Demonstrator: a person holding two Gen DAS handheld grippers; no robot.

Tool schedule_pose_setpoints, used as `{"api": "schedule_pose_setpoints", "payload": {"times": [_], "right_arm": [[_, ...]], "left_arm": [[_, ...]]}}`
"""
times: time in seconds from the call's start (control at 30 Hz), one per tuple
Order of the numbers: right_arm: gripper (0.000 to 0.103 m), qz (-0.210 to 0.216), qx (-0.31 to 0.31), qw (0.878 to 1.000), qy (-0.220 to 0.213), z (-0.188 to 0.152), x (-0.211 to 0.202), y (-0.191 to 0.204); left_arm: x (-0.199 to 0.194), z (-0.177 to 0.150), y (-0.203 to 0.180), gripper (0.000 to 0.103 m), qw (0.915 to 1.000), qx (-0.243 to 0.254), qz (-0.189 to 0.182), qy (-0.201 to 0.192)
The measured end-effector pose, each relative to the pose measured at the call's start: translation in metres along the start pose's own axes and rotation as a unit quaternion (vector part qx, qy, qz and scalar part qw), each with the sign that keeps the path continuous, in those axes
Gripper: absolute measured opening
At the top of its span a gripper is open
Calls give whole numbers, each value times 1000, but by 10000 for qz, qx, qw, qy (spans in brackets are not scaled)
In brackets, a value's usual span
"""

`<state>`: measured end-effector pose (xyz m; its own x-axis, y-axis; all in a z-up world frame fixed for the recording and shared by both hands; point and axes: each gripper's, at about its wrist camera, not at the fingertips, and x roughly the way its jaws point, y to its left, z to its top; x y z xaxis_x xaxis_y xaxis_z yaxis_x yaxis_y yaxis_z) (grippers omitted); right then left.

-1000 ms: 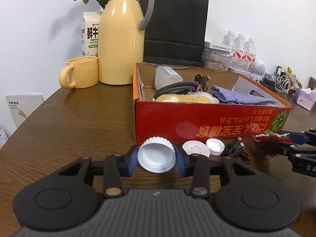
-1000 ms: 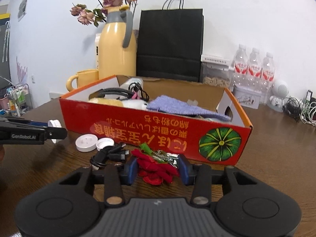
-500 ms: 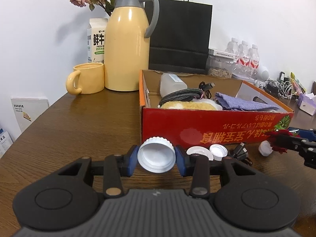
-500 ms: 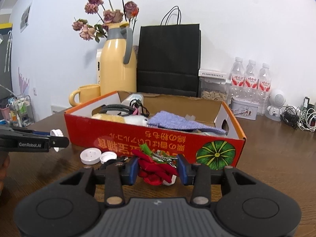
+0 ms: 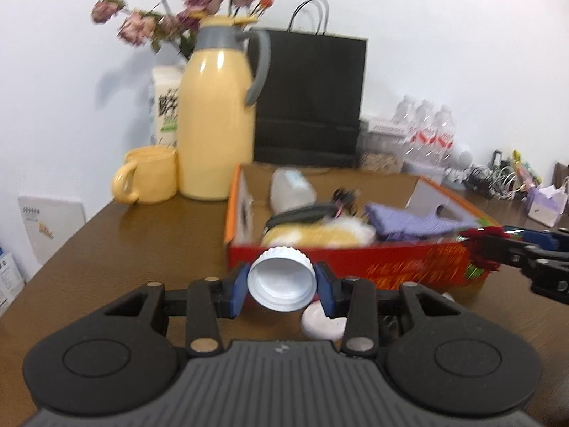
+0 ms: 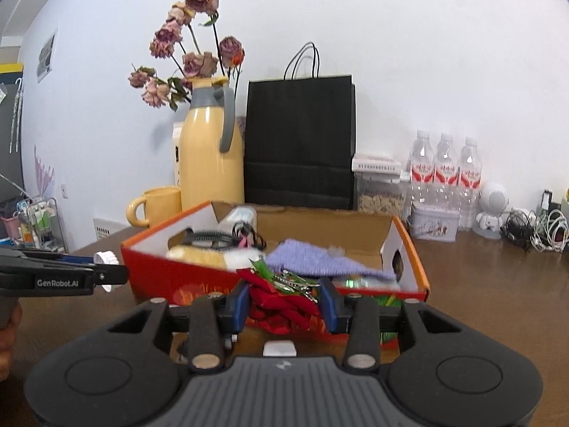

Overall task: Organize objects
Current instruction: 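Carry the white cap and red rose over the box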

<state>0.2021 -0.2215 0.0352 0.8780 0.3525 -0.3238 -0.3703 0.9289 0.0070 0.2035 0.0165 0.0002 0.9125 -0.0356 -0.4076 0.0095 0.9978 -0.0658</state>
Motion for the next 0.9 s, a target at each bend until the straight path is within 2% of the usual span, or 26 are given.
{"api": "schedule_pose_setpoints", "payload": {"times": [0.2, 0.4, 0.63, 0.9], "right_arm": [[39, -54, -177, 9996, -218, 29, 9, 0], [39, -170, -175, 9991, -334, 55, 34, -6], [39, -357, -158, 9992, -118, 66, 83, -19], [39, -447, 122, 9989, 104, 59, 127, -43]], "left_arm": [[6, 34, -22, 41, 9993, 96, -122, -327], [33, 63, -38, 41, 9990, -52, -163, -401], [77, 78, -49, 41, 9994, -192, -73, -278], [123, 80, -59, 41, 9997, -229, -45, -93]]}}
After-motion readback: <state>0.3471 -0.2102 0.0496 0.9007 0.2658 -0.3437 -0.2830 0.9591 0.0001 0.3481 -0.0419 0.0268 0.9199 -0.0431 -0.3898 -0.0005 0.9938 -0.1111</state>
